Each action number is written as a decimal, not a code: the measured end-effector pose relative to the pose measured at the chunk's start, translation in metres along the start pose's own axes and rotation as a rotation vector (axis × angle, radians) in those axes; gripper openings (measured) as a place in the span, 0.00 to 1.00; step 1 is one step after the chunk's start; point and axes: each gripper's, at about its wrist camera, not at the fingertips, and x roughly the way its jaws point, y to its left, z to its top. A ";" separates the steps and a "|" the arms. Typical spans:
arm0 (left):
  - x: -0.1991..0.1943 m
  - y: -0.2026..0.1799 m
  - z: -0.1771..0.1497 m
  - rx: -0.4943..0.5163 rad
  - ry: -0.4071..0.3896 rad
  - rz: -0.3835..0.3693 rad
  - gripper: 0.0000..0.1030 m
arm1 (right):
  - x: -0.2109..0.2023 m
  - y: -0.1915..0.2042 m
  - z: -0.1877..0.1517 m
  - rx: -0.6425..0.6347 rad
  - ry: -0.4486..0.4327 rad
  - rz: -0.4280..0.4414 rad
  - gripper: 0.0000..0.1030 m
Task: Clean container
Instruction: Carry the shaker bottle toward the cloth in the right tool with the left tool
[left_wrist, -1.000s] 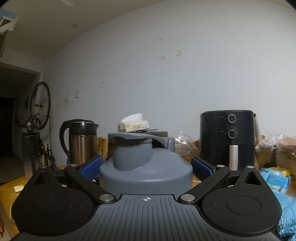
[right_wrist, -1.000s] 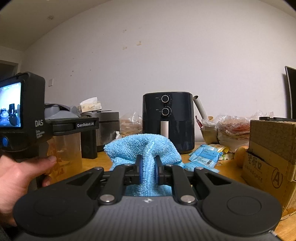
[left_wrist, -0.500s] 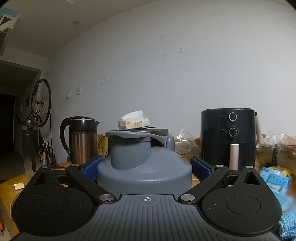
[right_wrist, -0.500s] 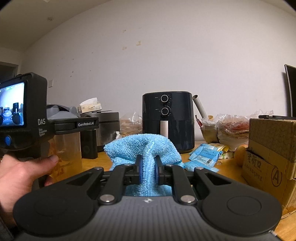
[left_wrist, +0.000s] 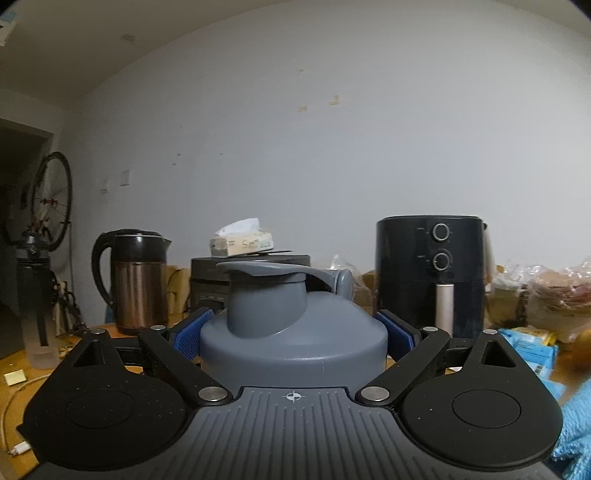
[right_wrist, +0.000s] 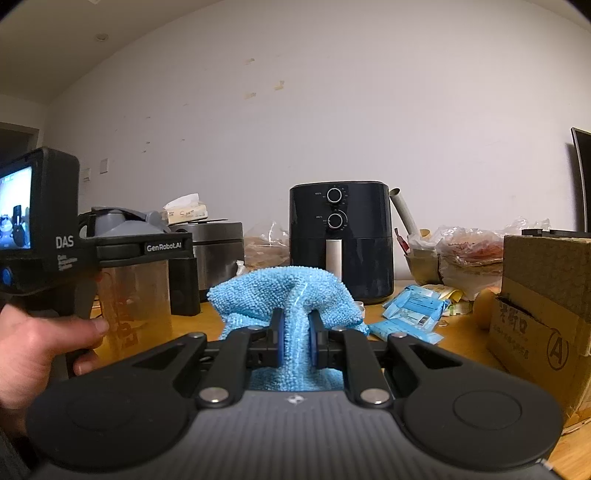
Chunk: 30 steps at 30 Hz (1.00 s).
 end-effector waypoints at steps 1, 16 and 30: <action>0.000 0.001 0.000 0.000 -0.001 -0.012 0.92 | 0.000 0.001 0.000 -0.003 0.002 0.002 0.08; 0.006 0.025 -0.001 0.004 0.011 -0.197 0.92 | 0.004 0.018 -0.002 -0.038 0.020 0.073 0.08; 0.017 0.046 -0.004 0.006 0.020 -0.381 0.92 | 0.006 0.040 -0.003 -0.056 0.028 0.170 0.08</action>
